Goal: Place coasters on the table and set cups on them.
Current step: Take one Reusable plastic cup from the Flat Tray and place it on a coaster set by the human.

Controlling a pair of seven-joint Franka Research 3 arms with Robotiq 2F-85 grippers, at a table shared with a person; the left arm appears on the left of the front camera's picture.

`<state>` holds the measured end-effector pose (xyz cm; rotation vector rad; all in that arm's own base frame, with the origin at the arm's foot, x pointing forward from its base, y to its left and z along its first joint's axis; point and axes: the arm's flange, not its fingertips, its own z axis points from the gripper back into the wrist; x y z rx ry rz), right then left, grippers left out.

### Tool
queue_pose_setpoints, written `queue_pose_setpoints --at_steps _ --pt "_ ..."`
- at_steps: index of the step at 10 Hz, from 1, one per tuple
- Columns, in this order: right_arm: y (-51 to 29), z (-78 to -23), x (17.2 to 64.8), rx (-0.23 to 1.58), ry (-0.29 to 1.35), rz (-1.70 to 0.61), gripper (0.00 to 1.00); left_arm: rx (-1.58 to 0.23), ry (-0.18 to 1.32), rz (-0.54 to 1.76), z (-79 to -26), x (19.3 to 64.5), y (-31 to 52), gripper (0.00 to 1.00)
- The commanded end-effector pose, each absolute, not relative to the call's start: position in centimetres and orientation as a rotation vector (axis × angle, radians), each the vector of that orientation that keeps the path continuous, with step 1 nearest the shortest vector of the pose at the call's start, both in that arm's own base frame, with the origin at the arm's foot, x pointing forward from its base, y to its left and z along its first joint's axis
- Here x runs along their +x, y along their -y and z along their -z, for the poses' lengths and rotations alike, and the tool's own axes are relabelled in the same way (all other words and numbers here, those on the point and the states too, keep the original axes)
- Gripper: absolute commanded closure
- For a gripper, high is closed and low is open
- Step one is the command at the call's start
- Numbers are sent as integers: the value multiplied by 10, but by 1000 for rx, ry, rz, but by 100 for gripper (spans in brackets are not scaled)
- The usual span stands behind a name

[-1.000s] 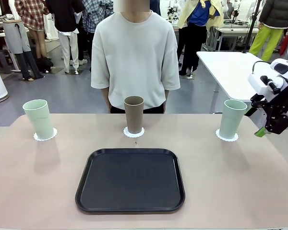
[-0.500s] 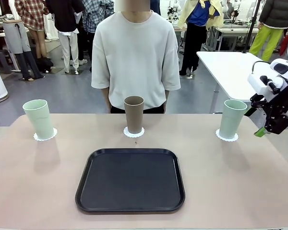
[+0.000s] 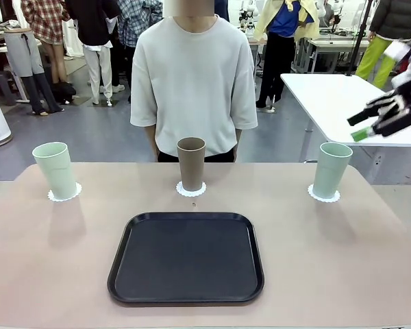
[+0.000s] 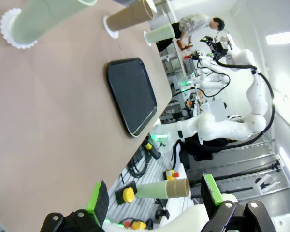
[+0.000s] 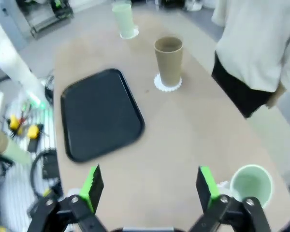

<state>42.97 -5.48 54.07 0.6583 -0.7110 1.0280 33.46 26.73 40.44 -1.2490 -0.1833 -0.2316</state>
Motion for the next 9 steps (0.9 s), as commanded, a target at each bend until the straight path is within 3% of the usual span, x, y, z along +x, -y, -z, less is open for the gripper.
queue_pose_setpoints --at_steps 1,2,5,9 --pt "74 -526 436 882 499 -544 0 -1250 185 231 -407 334 -268 0" --pt "84 -520 430 887 451 -516 0 -1250 185 231 -407 334 -268 0" --pt "132 -475 408 1126 347 -446 0 -1250 185 231 -407 334 -268 0" --pt "173 -413 395 1373 456 -333 0 -1250 185 231 -407 334 -268 0"
